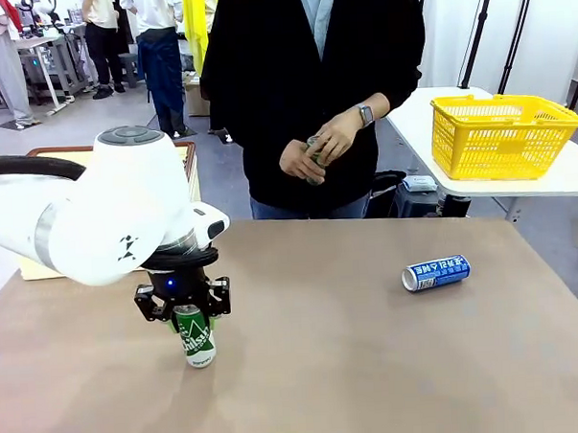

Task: Place the drinks into the Shopping basket.
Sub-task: Pick up one drink and place it into the Shopping basket.

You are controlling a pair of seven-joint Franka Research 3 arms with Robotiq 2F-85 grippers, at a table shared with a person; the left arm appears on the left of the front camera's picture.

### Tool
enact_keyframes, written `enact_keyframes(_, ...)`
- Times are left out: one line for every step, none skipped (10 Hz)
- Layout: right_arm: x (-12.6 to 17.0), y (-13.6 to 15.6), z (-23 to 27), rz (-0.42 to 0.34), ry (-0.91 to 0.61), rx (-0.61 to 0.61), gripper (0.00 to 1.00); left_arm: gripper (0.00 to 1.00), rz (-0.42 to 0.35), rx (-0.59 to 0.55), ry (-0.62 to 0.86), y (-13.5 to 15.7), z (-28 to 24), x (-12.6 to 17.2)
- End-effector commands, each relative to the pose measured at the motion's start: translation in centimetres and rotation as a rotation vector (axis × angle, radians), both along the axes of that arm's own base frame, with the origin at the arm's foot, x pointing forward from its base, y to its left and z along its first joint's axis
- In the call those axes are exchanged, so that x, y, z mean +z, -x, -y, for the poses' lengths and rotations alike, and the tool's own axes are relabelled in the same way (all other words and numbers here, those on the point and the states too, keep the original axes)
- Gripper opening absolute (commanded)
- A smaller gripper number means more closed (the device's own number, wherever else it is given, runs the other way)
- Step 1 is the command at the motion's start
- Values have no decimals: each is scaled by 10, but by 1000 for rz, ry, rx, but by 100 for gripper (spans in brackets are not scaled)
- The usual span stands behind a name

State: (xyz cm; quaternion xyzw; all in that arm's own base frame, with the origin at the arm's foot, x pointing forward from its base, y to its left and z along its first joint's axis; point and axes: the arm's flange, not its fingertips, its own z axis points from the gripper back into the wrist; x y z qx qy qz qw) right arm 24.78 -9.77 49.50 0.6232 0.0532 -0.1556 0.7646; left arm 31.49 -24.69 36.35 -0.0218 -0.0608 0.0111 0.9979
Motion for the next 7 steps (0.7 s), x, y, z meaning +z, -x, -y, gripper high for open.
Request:
enact_keyframes(1,2,4,19,9,13,100,0,59,-16,-21,11,-10,40)
enact_keyframes(1,2,4,19,9,13,100,0,98,-43,-3,19,-24,95)
enact_keyframes(1,2,4,19,9,13,100,0,136,-87,20,28,-37,148)
enact_keyframes(1,2,4,19,9,13,100,0,166,-85,18,34,-47,193)
enact_keyframes(1,2,4,19,9,13,100,0,159,-144,39,38,-53,219)
enact_keyframes(1,2,4,19,9,13,100,0,144,-200,64,40,-56,228)
enact_keyframes(1,2,4,19,9,13,100,0,147,-148,87,42,-56,223)
